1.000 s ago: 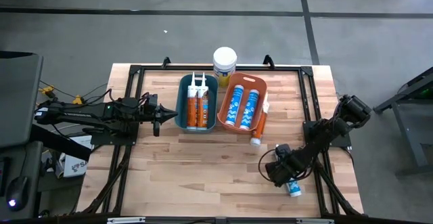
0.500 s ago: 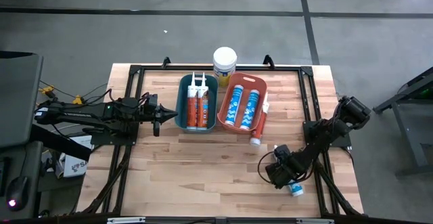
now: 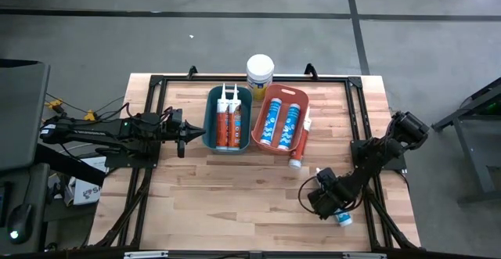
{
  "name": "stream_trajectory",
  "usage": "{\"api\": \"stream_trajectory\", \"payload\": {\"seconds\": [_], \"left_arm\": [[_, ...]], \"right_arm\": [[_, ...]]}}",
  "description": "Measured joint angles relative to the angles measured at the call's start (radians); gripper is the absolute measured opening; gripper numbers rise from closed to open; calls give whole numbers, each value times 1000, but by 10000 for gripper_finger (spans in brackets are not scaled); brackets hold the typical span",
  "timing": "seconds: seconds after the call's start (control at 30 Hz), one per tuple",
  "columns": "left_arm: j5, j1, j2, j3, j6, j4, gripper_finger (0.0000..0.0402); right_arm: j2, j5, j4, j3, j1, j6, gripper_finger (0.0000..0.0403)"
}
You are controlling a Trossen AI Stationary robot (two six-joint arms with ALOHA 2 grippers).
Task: Pick & place silicon tubes, Sealant and Lysol wipes
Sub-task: Put the blue sealant into the orange bin
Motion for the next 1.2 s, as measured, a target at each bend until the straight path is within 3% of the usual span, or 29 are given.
{"api": "stream_trajectory", "payload": {"seconds": [0.73,1.0,1.2], "left_arm": [[0,0,0,0,0,0,0],[0,0,0,0,0,0,0],[0,0,0,0,0,0,0]], "right_arm": [[-70,-7,75,-1,0,-118,209],[-71,13,237,0,-2,-200,209],[-72,86,337,0,-5,-255,209]]}}
